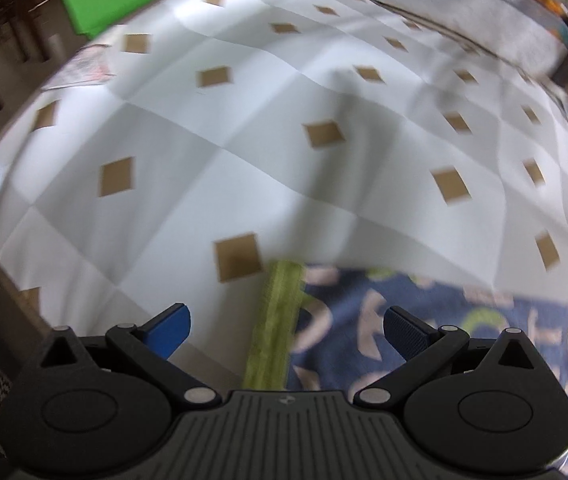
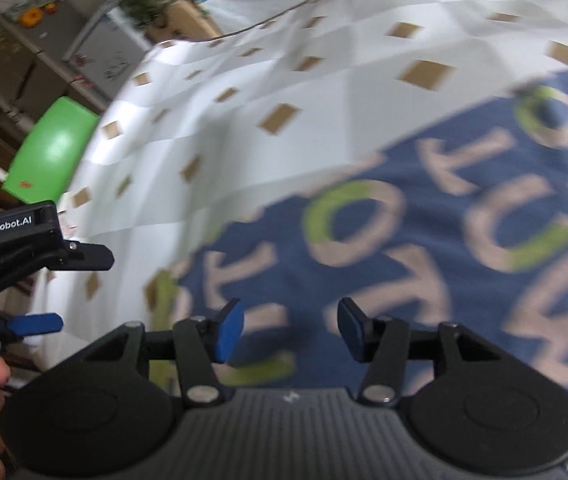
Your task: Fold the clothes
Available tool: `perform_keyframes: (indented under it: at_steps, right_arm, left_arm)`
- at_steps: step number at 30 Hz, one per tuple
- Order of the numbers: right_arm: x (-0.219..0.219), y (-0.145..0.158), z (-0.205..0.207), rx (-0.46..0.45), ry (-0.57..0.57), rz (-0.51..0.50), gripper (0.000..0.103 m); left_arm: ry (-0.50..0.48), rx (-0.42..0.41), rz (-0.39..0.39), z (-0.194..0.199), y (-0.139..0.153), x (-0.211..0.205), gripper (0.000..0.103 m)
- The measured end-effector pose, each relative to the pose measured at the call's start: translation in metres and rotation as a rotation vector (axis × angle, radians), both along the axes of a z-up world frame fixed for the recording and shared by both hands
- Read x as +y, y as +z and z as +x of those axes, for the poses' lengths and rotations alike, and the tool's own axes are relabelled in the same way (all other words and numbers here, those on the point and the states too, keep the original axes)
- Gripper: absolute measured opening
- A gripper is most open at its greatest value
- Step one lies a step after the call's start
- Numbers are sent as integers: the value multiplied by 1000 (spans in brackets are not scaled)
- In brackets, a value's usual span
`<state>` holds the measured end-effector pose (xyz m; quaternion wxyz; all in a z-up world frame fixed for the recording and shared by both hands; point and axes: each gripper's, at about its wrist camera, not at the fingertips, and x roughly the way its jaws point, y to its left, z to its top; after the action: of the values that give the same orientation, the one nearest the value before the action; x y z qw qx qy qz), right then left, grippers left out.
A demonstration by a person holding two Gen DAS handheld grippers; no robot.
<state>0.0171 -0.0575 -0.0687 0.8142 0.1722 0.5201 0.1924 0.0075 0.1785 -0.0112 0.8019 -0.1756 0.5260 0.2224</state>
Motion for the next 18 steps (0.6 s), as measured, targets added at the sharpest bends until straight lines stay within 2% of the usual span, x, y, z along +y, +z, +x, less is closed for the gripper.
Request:
perform_keyframes:
  at_steps: [5, 9, 12, 18]
  right_arm:
    - [-34, -1, -13, 18, -86, -98, 53]
    - [-51, 4, -19, 8, -147, -193, 56]
    - [-62, 8, -26, -34, -157, -265, 57]
    - [-74, -1, -33, -51, -131, -353, 61]
  left_arm:
    - [-104, 52, -8, 6, -17, -27, 103]
    - [-167, 79, 27, 7, -25, -43, 103]
    - [-196, 89, 27, 5, -31, -49, 103]
    - [-232, 130, 35, -2, -49, -62, 103]
